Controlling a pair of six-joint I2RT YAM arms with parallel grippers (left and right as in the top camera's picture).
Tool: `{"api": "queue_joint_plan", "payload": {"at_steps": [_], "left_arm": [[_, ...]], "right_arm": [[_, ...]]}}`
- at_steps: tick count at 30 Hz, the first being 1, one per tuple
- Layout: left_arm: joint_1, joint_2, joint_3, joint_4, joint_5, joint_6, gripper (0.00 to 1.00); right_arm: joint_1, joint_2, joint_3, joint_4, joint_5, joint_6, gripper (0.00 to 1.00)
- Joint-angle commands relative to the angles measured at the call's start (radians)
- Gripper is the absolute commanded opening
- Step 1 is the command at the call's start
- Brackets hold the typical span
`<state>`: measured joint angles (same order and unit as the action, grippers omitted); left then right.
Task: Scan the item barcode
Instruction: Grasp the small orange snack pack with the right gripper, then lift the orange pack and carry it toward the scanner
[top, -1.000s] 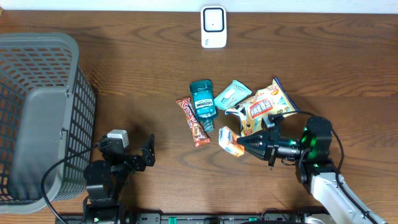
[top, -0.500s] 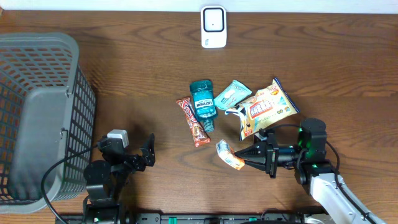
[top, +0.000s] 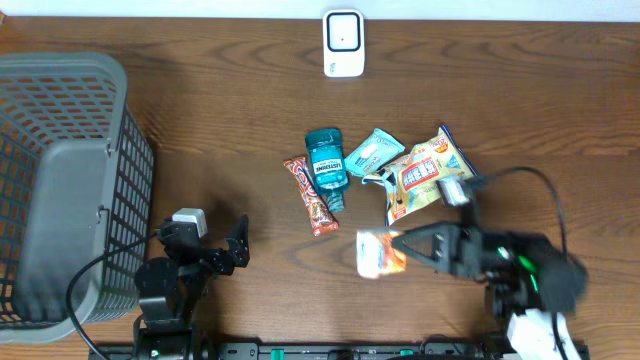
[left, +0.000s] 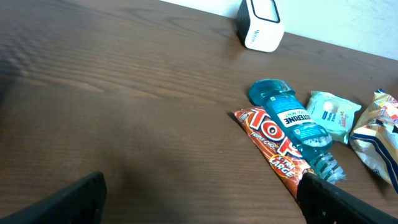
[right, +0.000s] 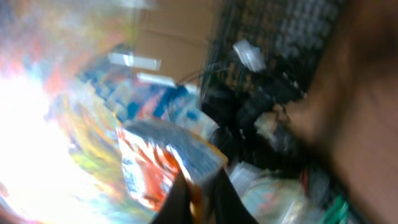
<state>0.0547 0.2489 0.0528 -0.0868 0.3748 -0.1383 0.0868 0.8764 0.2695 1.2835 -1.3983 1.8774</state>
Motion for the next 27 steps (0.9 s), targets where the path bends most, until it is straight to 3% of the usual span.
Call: {"api": "queue_joint_plan", "payload": {"at_steps": [1, 3, 8, 16, 20, 27], "left_arm": [[-0.004, 0.004, -0.016, -0.031, 0.001, -0.009, 0.98], [-0.004, 0.004, -0.016, -0.031, 0.001, -0.009, 0.98], [-0.004, 0.004, -0.016, -0.031, 0.001, -0.009, 0.98], [-0.004, 0.004, -0.016, -0.031, 0.001, -0.009, 0.98], [-0.004, 0.004, -0.016, -0.031, 0.002, -0.009, 0.98], [-0.004, 0.004, -0.016, -0.031, 0.002, -0.009, 0.98]], "right_arm": [[0.006, -0.087, 0.003, 0.214, 0.159, -0.095, 0.02], [0.006, -0.113, 0.002, 0.29, 0.165, -0.263, 0.02], [0.006, -0.122, 0.002, 0.194, 0.162, -0.618, 0.01], [0.007, -0.082, 0.002, -0.55, 0.499, -1.13, 0.01], [0.008, -0.048, 0.005, -0.576, 0.65, -1.158, 0.01], [0.068, 0.048, 0.037, -0.576, 1.096, -1.224, 0.01]]}}
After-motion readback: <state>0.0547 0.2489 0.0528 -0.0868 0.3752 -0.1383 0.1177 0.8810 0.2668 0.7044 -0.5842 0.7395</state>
